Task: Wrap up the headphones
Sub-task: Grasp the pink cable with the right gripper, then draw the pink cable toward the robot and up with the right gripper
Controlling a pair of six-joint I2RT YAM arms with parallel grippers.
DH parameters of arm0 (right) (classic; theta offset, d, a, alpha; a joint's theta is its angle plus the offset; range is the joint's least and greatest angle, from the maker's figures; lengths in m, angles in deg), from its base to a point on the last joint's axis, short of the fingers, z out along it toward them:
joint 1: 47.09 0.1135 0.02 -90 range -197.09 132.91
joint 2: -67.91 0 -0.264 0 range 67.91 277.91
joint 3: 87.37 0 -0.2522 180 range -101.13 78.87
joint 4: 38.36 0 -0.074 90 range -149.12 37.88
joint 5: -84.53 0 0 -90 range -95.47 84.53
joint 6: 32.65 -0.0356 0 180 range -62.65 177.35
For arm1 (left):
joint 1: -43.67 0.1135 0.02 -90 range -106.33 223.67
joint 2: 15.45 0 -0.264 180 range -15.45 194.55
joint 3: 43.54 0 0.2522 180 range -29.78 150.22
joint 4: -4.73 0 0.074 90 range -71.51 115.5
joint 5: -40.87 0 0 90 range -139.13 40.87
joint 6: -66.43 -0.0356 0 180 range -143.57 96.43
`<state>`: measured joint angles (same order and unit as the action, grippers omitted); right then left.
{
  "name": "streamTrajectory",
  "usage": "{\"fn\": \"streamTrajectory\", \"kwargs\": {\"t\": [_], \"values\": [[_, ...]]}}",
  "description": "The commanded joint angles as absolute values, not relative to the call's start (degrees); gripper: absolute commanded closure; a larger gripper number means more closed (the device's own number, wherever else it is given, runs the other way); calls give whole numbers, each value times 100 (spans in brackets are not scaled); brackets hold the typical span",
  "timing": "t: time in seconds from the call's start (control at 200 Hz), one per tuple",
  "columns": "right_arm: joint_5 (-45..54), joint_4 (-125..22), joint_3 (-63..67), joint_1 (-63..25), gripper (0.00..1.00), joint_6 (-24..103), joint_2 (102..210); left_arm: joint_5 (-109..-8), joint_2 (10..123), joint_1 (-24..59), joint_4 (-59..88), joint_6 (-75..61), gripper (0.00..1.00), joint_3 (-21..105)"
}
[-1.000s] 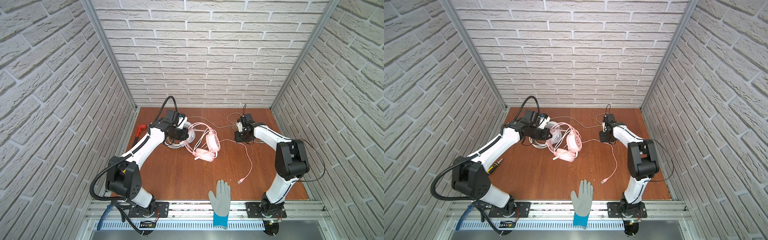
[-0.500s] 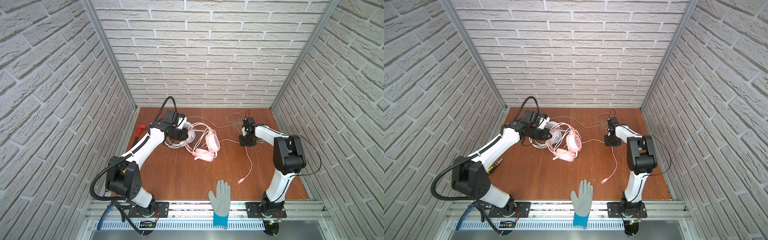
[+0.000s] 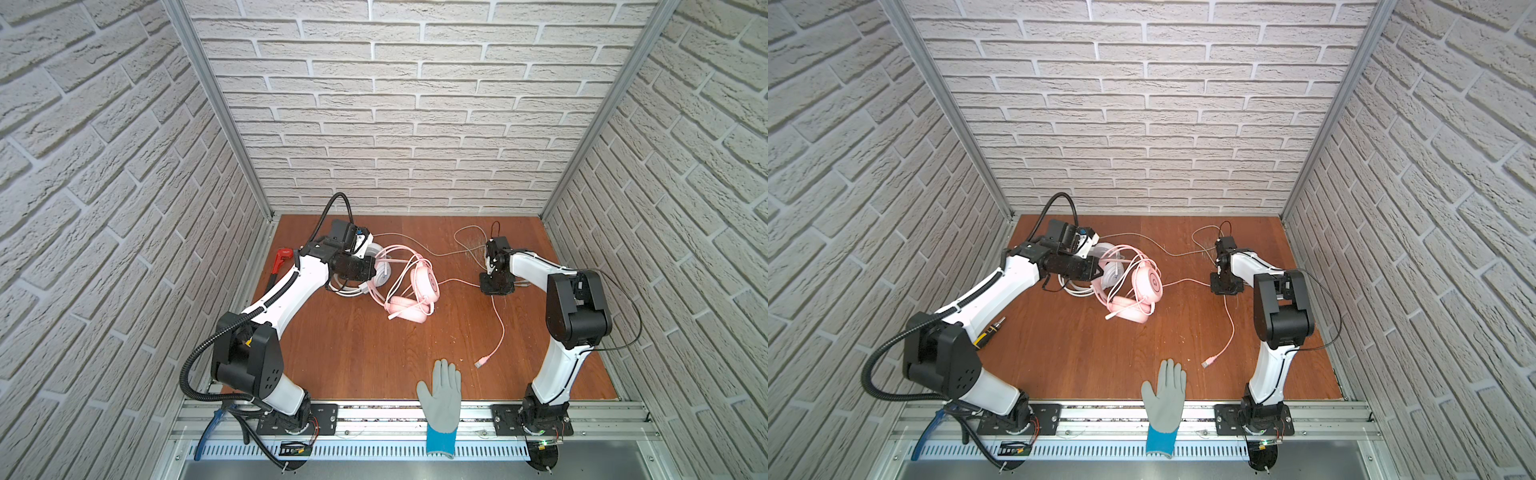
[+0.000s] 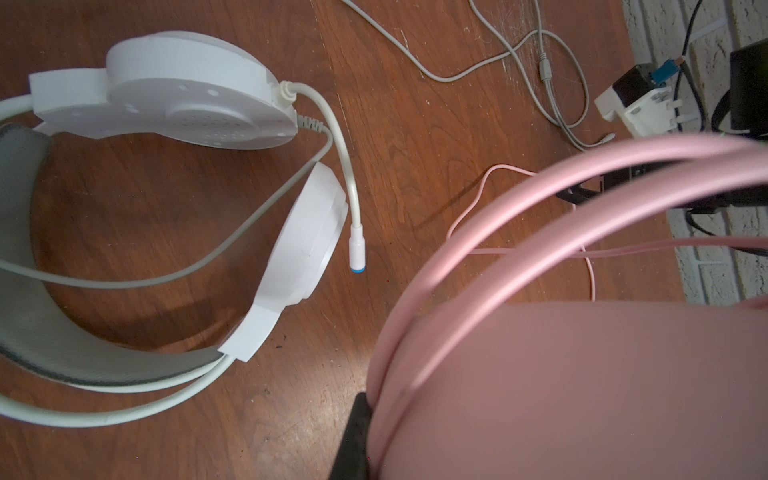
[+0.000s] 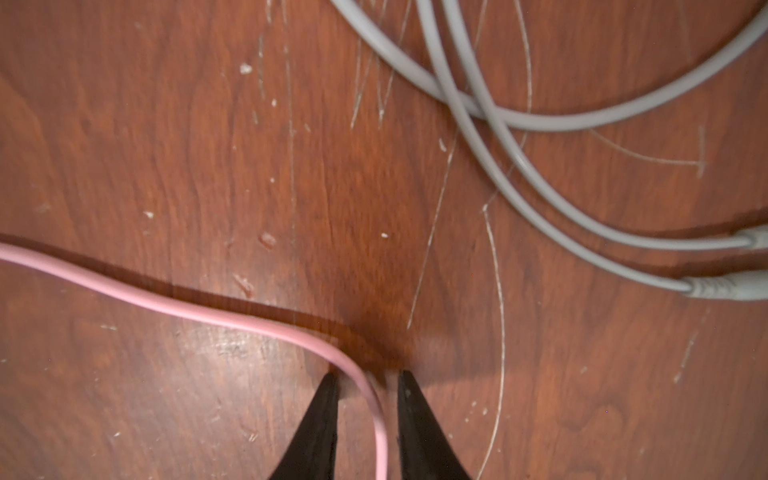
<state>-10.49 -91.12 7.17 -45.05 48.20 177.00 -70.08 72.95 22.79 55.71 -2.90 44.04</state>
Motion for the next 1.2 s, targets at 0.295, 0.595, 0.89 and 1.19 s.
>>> {"fn": "streamTrajectory", "kwargs": {"t": [0.295,0.595,0.89,1.19], "values": [[-1074,-9167,1208,-4558,91,4889,17756,-7290,7163,2329,5154,-117,100,4436],[-997,-8925,1430,-4541,94,5042,17384,-7286,7292,2352,5122,-32,100,4506],[-532,-8538,1710,-4235,94,5678,16486,-7034,7419,2466,4629,437,100,4542],[66,-8185,2164,-3625,94,6316,15618,-6514,7741,2686,4284,1140,100,4852]]}}
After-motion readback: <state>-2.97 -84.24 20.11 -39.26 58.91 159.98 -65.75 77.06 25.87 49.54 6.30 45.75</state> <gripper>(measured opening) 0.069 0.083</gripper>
